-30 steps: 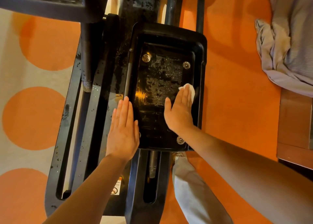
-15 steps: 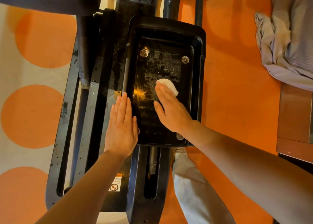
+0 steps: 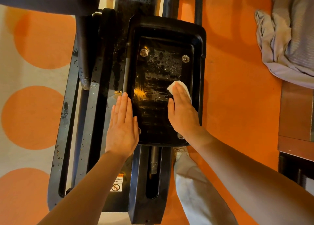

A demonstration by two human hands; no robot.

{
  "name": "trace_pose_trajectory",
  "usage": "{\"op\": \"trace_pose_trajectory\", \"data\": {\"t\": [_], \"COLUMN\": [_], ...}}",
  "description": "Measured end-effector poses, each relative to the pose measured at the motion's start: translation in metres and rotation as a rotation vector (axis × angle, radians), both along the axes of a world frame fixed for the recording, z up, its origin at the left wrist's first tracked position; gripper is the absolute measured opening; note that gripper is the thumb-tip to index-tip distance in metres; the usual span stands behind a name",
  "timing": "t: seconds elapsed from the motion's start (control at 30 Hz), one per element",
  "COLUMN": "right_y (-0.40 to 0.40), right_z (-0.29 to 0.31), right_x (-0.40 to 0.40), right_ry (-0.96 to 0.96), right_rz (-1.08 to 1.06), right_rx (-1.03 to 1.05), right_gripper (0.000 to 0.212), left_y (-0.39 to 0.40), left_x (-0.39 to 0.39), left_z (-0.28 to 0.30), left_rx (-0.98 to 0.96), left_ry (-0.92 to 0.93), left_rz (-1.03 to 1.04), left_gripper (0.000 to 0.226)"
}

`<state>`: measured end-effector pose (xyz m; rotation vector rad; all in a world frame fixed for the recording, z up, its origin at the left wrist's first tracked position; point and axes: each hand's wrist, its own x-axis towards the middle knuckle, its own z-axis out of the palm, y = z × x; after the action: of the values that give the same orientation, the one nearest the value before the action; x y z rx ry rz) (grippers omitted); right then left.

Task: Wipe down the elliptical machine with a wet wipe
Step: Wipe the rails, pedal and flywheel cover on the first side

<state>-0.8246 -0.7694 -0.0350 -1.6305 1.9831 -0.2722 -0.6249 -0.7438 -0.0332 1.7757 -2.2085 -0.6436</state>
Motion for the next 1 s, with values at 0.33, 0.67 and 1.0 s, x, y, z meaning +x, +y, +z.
{"op": "trace_pose_trajectory", "data": {"t": [0.33,0.67,1.0], "right_y": [-0.034,0.021,0.004], "right_z": [0.003,-0.001,-0.004], "right_x": [0.046,0.013,0.042], "right_ry": [-0.17,0.016,-0.193], "right_rz": [0.331,-0.008,0.277], "right_rx": [0.029,0.032,-0.044], "right_gripper": [0.05,0.054,0.053], "left_y": [0.001,0.0,0.001], "left_x": [0.0,0.0,0.001], "left_z": [-0.004,-0.001,-0.002], "left_rx": [-0.033,-0.003,-0.025], "left_ry": [-0.019,-0.005,0.005], "left_rz": [-0.002,-0.002,-0.005], "left_gripper": [0.056,0.056,0.056]}}
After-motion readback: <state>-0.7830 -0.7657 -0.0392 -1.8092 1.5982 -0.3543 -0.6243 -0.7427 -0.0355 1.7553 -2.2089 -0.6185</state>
